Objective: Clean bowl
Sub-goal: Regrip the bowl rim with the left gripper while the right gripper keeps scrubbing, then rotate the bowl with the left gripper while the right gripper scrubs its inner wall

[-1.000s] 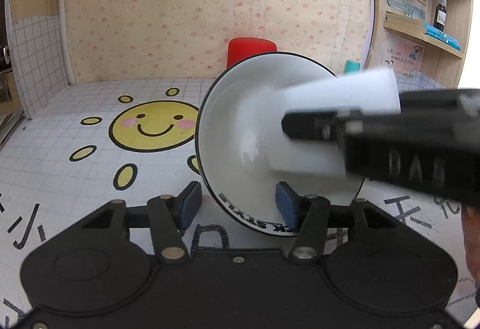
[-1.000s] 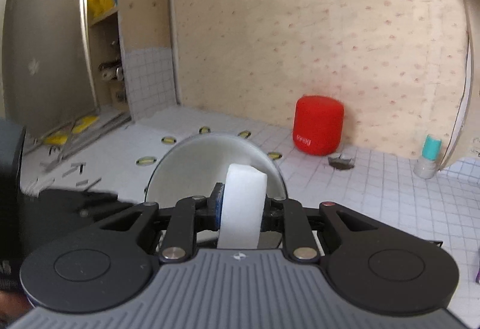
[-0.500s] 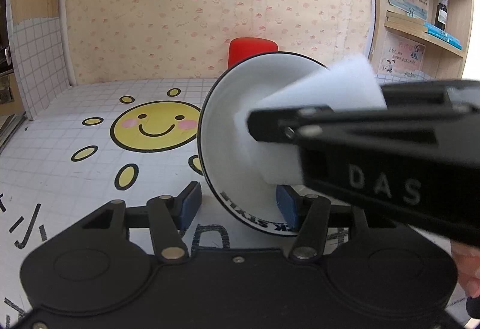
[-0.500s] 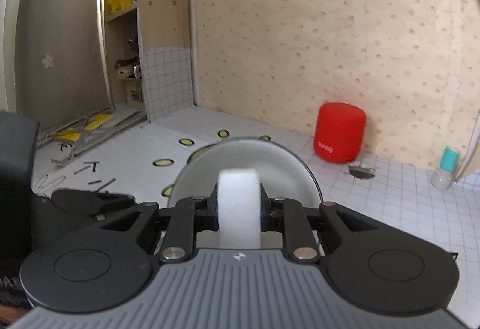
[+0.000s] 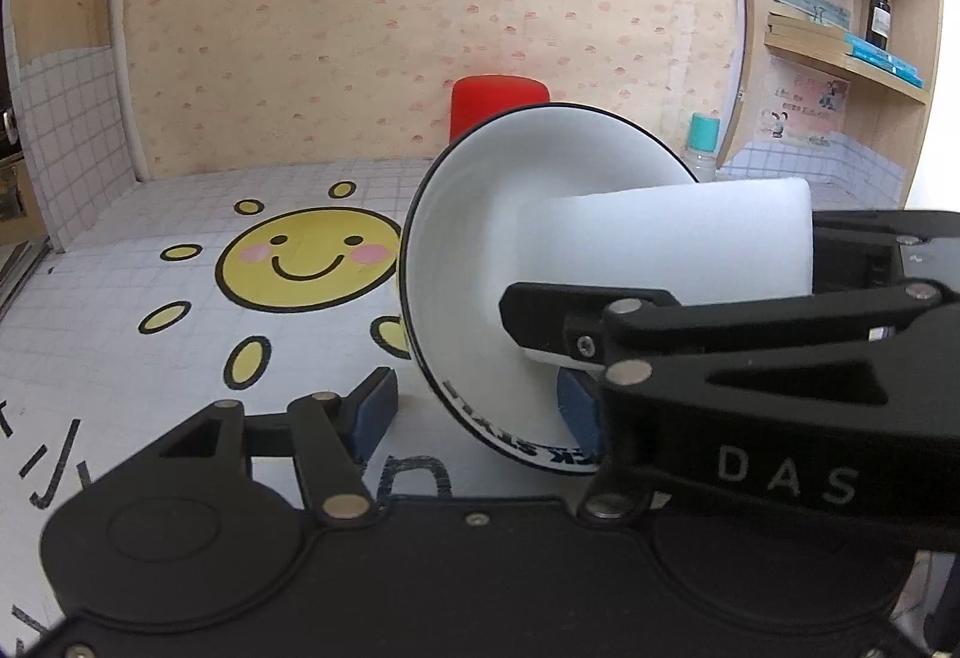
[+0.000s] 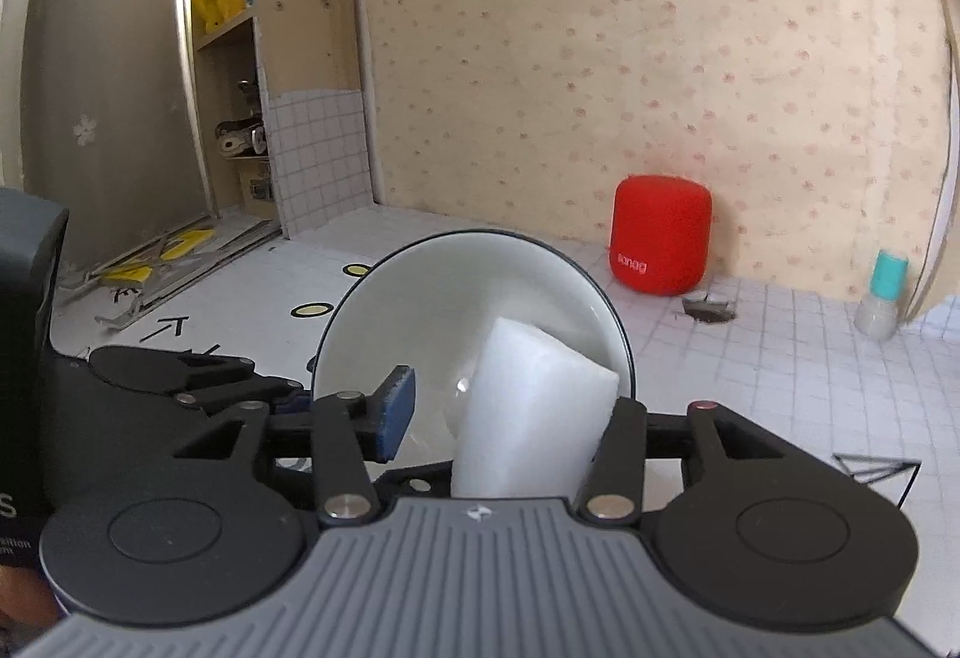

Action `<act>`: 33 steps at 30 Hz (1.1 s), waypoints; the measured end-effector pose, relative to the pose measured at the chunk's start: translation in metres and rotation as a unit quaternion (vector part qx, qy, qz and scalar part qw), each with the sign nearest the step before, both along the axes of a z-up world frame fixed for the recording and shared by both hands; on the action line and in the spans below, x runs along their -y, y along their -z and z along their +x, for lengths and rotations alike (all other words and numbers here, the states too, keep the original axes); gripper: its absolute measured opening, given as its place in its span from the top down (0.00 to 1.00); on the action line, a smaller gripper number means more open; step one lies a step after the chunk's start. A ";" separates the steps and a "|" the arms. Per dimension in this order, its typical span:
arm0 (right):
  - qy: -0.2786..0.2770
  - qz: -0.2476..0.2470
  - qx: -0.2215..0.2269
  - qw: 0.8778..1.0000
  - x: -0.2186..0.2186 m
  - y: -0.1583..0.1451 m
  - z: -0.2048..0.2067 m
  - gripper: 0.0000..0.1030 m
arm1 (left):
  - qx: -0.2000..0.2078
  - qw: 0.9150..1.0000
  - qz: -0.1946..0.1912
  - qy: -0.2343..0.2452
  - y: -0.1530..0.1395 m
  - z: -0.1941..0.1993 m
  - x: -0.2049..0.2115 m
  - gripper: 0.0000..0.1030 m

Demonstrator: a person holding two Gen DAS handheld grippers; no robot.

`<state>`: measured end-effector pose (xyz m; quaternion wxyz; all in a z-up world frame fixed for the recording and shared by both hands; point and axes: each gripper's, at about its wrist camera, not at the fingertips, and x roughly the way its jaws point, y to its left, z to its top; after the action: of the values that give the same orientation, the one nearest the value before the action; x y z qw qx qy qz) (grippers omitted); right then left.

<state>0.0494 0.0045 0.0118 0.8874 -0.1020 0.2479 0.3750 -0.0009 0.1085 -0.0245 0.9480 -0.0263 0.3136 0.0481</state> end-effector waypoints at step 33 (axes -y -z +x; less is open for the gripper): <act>0.044 -0.008 0.008 0.999 0.004 -0.002 0.044 0.79 | -0.023 0.997 0.004 0.071 -0.004 0.072 0.013 0.48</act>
<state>0.0930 0.0002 0.0139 0.9041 -0.1009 0.2485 0.3326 0.0712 0.0952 -0.0206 0.9415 0.0005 0.3366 -0.0173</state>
